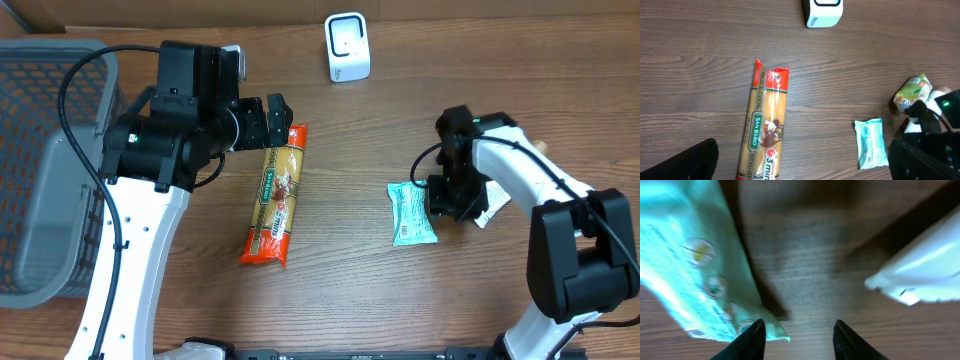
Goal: Scan the item barcode
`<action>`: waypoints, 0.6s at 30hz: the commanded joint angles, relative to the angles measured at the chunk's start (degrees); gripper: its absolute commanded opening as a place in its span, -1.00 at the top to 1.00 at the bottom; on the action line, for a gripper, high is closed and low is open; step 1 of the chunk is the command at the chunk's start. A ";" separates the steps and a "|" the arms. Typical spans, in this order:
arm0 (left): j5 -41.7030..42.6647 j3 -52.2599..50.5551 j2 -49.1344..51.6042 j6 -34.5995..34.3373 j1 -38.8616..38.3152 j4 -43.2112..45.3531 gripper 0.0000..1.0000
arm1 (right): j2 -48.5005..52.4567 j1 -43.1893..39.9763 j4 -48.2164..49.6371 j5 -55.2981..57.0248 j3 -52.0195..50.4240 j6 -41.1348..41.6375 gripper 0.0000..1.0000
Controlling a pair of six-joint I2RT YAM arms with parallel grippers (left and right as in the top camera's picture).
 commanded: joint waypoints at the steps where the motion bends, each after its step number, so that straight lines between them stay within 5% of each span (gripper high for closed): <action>1: 0.46 0.22 0.09 -0.15 -0.04 0.17 -0.99 | -0.22 2.47 0.50 4.52 -2.21 3.80 0.09; 18: 0.46 0.22 0.09 -0.15 -0.04 0.17 -0.99 | -0.17 20.26 13.90 -7.26 -2.99 4.70 0.00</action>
